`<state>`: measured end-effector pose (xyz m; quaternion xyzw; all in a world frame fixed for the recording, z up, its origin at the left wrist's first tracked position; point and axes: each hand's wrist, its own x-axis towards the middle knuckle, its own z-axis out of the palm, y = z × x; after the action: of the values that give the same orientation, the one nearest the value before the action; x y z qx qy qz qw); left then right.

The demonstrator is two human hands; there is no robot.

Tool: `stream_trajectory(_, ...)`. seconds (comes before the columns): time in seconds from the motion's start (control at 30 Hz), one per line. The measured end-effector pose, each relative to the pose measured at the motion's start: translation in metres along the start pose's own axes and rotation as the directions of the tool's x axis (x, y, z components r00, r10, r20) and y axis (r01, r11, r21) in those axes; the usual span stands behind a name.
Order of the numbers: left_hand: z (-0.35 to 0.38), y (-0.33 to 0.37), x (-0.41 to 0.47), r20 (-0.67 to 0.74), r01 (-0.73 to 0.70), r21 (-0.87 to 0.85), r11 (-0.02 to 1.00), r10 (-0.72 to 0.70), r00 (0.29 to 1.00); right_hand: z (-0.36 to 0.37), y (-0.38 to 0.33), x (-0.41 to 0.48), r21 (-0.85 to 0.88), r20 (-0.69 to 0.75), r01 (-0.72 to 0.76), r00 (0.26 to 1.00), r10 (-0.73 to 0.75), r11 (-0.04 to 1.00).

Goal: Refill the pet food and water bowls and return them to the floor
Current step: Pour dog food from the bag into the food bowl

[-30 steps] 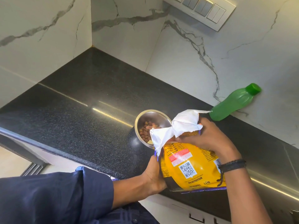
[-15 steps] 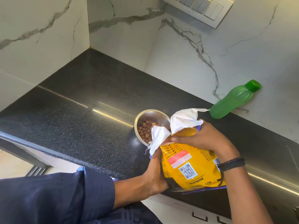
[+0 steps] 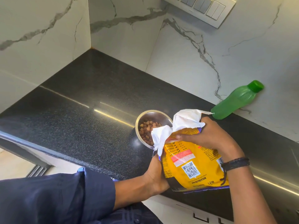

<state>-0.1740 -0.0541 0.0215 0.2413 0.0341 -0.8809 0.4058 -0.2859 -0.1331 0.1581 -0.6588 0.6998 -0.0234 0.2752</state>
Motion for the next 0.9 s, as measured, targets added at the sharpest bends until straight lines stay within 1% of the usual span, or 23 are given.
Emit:
stream_trajectory(0.07,0.000,0.000,0.000,0.008,0.007,0.011,1.000,-0.007,1.000,-0.001,-0.001,0.001,0.011,0.030,-0.044,0.999,0.044,0.999)
stream_trajectory(0.17,-0.002,0.000,0.001,0.009,0.045,0.005,0.999,-0.045,0.999,0.000,-0.004,0.003,0.014,0.072,-0.036,0.997,0.035,0.999)
stream_trajectory(0.27,-0.003,0.000,0.002,-0.011,0.037,0.016,0.999,-0.037,0.999,0.002,-0.005,0.004,0.005,0.101,-0.006,0.995,0.005,1.000)
stream_trajectory(0.33,-0.002,0.000,0.002,-0.012,0.032,0.027,0.999,-0.031,0.999,0.001,-0.004,0.004,0.007,0.089,-0.002,0.996,0.001,1.000)
stream_trajectory(0.43,-0.001,0.001,0.002,0.006,0.031,0.026,0.999,-0.032,0.999,0.000,0.000,0.002,-0.007,0.033,-0.011,0.999,0.011,1.000)
stream_trajectory(0.53,-0.002,0.000,0.003,0.001,0.043,0.012,0.999,-0.043,0.999,-0.002,0.005,0.004,-0.042,-0.012,0.112,0.994,-0.112,0.993)
stream_trajectory(0.63,-0.003,0.000,0.003,-0.015,0.044,0.038,0.998,-0.043,0.999,-0.005,0.012,0.005,-0.048,0.002,0.174,0.985,-0.174,0.984)
stream_trajectory(0.77,-0.002,0.000,0.002,-0.006,0.044,0.031,0.999,-0.044,0.999,-0.007,0.013,0.006,-0.080,0.003,0.167,0.986,-0.168,0.983)
stream_trajectory(0.9,-0.001,-0.001,0.002,-0.002,0.044,0.034,0.998,-0.044,0.999,-0.009,0.011,0.004,-0.023,0.010,0.142,0.990,-0.142,0.990)
